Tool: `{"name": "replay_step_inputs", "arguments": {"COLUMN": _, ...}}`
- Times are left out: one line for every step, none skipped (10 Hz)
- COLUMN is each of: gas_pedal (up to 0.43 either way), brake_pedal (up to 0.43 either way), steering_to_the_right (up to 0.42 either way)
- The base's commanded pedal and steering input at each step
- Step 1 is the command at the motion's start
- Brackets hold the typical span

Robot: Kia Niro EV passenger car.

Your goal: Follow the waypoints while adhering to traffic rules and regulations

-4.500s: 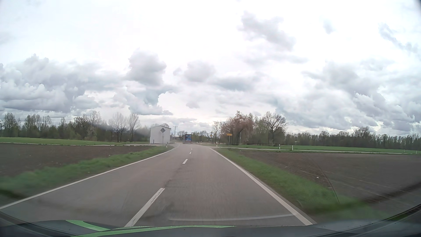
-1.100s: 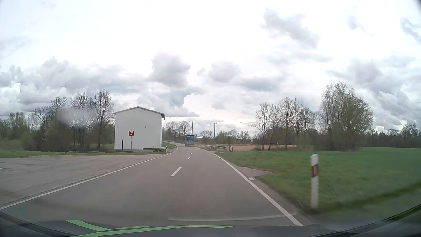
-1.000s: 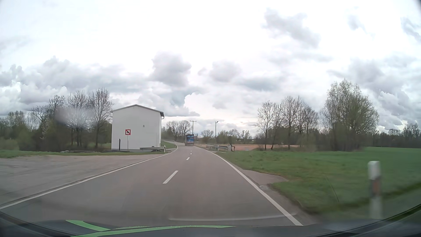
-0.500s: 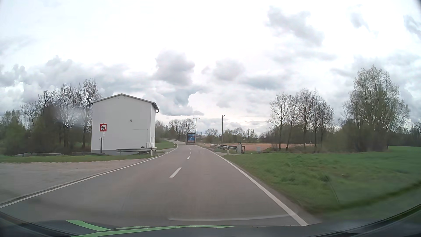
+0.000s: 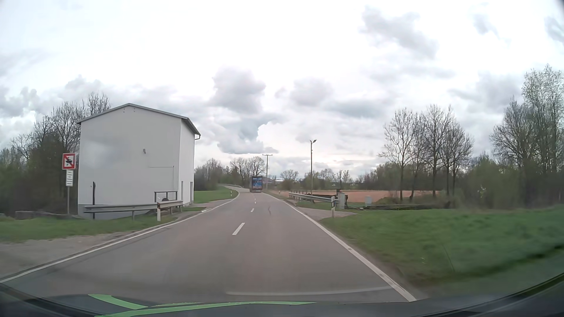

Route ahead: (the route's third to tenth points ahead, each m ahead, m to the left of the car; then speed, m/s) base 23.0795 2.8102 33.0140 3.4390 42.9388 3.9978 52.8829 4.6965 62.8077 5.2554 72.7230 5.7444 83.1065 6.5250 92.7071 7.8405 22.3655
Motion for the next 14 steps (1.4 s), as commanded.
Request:
{"name": "replay_step_inputs", "arguments": {"gas_pedal": 0.169, "brake_pedal": 0.0, "steering_to_the_right": -0.01}}
{"name": "replay_step_inputs", "arguments": {"gas_pedal": 0.169, "brake_pedal": 0.0, "steering_to_the_right": -0.009}}
{"name": "replay_step_inputs", "arguments": {"gas_pedal": 0.169, "brake_pedal": 0.0, "steering_to_the_right": -0.01}}
{"name": "replay_step_inputs", "arguments": {"gas_pedal": 0.169, "brake_pedal": 0.0, "steering_to_the_right": -0.01}}
{"name": "replay_step_inputs", "arguments": {"gas_pedal": 0.169, "brake_pedal": 0.0, "steering_to_the_right": -0.01}}
{"name": "replay_step_inputs", "arguments": {"gas_pedal": 0.169, "brake_pedal": 0.0, "steering_to_the_right": -0.01}}
{"name": "replay_step_inputs", "arguments": {"gas_pedal": 0.169, "brake_pedal": 0.0, "steering_to_the_right": -0.009}}
{"name": "replay_step_inputs", "arguments": {"gas_pedal": 0.169, "brake_pedal": 0.0, "steering_to_the_right": -0.009}}
{"name": "replay_step_inputs", "arguments": {"gas_pedal": 0.169, "brake_pedal": 0.0, "steering_to_the_right": -0.009}}
{"name": "replay_step_inputs", "arguments": {"gas_pedal": 0.169, "brake_pedal": 0.0, "steering_to_the_right": -0.009}}
{"name": "replay_step_inputs", "arguments": {"gas_pedal": 0.169, "brake_pedal": 0.0, "steering_to_the_right": -0.009}}
{"name": "replay_step_inputs", "arguments": {"gas_pedal": 0.177, "brake_pedal": 0.0, "steering_to_the_right": -0.008}}
{"name": "replay_step_inputs", "arguments": {"gas_pedal": 0.177, "brake_pedal": 0.0, "steering_to_the_right": -0.008}}
{"name": "replay_step_inputs", "arguments": {"gas_pedal": 0.177, "brake_pedal": 0.0, "steering_to_the_right": -0.007}}
